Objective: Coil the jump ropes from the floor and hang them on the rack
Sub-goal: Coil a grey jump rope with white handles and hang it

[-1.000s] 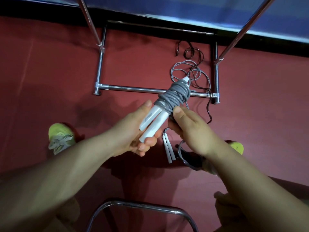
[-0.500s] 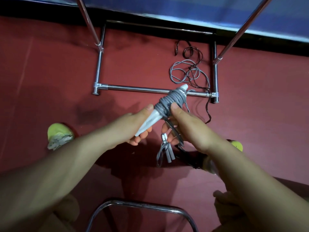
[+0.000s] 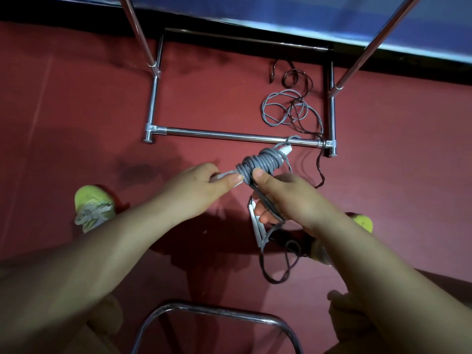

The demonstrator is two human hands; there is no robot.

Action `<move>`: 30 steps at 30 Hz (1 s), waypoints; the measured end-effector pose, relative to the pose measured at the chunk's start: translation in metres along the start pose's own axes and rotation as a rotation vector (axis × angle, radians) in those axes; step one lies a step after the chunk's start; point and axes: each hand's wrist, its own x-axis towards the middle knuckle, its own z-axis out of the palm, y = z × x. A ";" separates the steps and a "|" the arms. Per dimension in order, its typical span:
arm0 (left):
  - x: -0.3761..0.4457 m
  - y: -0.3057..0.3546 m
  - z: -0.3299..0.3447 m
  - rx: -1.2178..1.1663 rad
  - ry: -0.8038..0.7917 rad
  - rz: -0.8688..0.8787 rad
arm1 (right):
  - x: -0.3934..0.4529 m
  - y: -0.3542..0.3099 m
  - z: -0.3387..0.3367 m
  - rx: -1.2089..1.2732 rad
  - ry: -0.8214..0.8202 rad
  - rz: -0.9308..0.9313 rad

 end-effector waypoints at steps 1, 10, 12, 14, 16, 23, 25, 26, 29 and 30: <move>0.000 0.000 0.000 0.014 0.010 0.008 | 0.000 0.000 0.001 0.010 0.004 -0.014; -0.001 0.006 -0.009 0.029 0.069 0.017 | -0.002 0.004 0.013 0.226 0.053 -0.061; -0.004 0.007 -0.010 0.068 0.079 0.054 | -0.001 0.006 0.014 0.267 0.013 -0.034; -0.007 0.009 -0.010 0.137 0.083 0.081 | 0.001 0.009 0.015 0.175 0.043 -0.024; -0.007 0.009 -0.009 0.167 0.074 0.096 | 0.002 0.012 0.017 0.128 0.099 -0.044; -0.007 0.008 -0.026 -0.825 -0.781 -0.218 | 0.006 0.010 0.012 0.501 -0.054 -0.281; -0.008 0.006 -0.027 -0.989 -0.890 -0.182 | 0.006 0.008 0.011 0.552 -0.183 -0.340; -0.009 0.007 -0.027 -1.027 -0.905 -0.165 | 0.005 0.007 0.011 0.559 -0.227 -0.361; -0.009 0.008 -0.027 -1.061 -0.880 -0.177 | 0.005 0.006 0.007 0.554 -0.239 -0.371; -0.008 0.009 -0.027 -1.055 -0.856 -0.200 | 0.005 0.006 0.006 0.534 -0.211 -0.343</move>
